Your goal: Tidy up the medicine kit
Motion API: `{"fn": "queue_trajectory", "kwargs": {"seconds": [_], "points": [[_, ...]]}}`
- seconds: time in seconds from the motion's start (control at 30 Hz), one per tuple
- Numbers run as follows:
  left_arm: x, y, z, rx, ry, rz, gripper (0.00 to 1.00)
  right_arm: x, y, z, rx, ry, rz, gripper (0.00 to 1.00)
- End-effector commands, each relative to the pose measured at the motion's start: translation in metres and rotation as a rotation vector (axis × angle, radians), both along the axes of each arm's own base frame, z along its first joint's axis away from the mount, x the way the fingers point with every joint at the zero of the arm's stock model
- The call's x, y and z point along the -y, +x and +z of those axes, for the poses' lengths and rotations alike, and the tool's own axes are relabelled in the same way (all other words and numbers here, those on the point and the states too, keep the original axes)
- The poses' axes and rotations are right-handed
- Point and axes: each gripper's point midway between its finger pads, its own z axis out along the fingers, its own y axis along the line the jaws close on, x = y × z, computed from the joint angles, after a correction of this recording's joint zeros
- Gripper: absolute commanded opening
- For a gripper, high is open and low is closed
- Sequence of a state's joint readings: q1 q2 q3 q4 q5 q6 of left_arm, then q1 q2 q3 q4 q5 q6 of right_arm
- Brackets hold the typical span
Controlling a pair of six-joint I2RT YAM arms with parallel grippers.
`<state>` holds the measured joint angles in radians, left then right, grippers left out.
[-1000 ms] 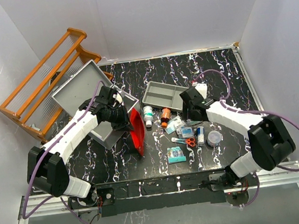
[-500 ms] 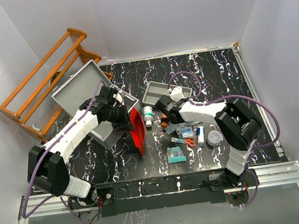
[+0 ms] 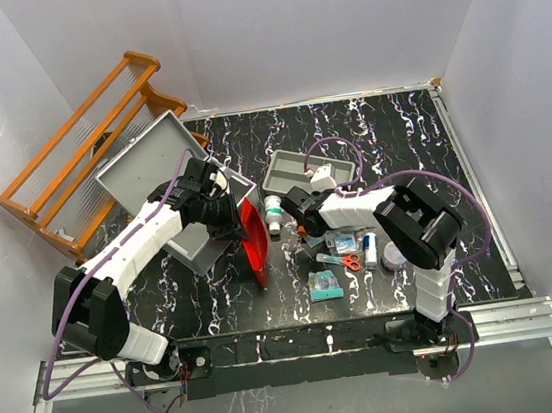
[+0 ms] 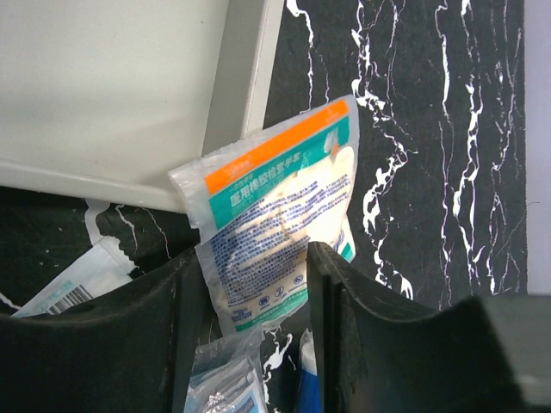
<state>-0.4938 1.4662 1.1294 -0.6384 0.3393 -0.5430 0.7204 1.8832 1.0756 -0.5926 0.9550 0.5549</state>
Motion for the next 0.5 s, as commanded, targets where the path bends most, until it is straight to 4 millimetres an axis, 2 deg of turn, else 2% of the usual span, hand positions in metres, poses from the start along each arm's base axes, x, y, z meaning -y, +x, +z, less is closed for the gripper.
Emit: {"fn": "queue_trajectory", "kwargs": {"seconds": [0.0, 0.1, 0.2, 0.27, 0.47], "points": [[0.002, -0.004, 0.002, -0.013, -0.017, -0.012, 0.00, -0.006, 0.010, 0.005, 0.080, -0.012, -0.003, 0.30], [0.003, -0.004, 0.002, -0.013, -0.019, -0.012, 0.00, -0.010, 0.009, 0.009, 0.098, -0.011, 0.009, 0.11], [0.003, -0.003, 0.002, -0.011, -0.019, -0.011, 0.00, -0.013, 0.010, 0.018, 0.120, 0.009, 0.009, 0.01], [0.004, -0.003, 0.003, -0.010, -0.022, -0.011, 0.00, -0.014, 0.011, 0.028, 0.139, 0.025, 0.000, 0.00], [0.007, 0.001, 0.009, 0.009, -0.039, -0.010, 0.00, -0.016, 0.007, 0.079, 0.223, 0.152, -0.016, 0.00]]}}
